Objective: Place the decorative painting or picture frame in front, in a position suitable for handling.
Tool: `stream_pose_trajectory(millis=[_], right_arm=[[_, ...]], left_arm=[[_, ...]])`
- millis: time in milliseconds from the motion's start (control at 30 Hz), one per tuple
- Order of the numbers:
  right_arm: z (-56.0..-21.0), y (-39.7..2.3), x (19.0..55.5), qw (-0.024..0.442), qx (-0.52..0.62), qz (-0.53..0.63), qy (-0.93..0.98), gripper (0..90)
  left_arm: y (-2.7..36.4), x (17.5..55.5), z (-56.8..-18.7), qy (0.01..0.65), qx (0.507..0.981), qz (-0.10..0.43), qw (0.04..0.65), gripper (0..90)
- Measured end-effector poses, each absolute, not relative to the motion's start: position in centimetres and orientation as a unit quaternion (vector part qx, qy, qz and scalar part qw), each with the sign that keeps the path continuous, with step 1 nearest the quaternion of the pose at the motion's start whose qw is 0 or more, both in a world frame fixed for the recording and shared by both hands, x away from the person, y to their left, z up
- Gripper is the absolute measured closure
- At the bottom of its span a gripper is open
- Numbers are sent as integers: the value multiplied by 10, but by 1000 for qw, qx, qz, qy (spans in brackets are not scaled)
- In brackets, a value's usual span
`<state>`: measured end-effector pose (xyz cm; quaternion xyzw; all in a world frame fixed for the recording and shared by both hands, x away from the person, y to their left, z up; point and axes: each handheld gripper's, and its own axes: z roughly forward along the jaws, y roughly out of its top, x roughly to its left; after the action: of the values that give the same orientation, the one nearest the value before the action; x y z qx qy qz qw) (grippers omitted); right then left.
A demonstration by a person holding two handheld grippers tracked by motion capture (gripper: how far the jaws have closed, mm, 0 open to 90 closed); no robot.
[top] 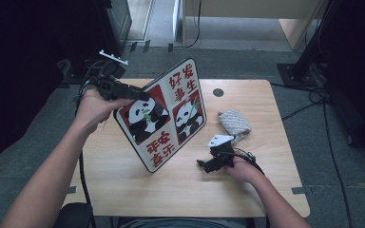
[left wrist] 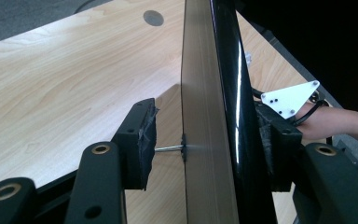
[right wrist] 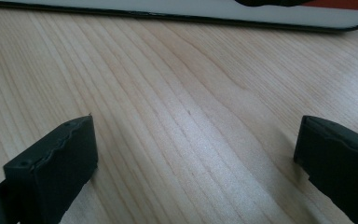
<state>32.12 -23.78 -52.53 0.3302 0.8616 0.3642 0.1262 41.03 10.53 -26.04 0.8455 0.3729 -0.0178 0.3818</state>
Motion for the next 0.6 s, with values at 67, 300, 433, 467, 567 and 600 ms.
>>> stream_pose_trajectory(millis=[67, 300, 433, 467, 567, 600], right_arm=[[-525, -238, 321, 126, 330, 364, 862, 0], [-525, -238, 321, 126, 331, 364, 862, 0], [-525, -238, 321, 126, 330, 364, 862, 0], [-525, -238, 321, 126, 330, 364, 862, 0], [-525, -238, 321, 126, 330, 364, 862, 0], [-525, -238, 321, 126, 330, 364, 862, 0]], left_arm=[[106, 412, -261, 374, 843, -32, 386, 460], [104, 412, -261, 380, 846, -15, 375, 392], [100, 409, -257, 396, 850, 23, 345, 307], [99, 408, -256, 394, 852, 21, 345, 311], [98, 406, -255, 395, 853, 32, 341, 302], [98, 405, -255, 393, 852, 38, 345, 315]])
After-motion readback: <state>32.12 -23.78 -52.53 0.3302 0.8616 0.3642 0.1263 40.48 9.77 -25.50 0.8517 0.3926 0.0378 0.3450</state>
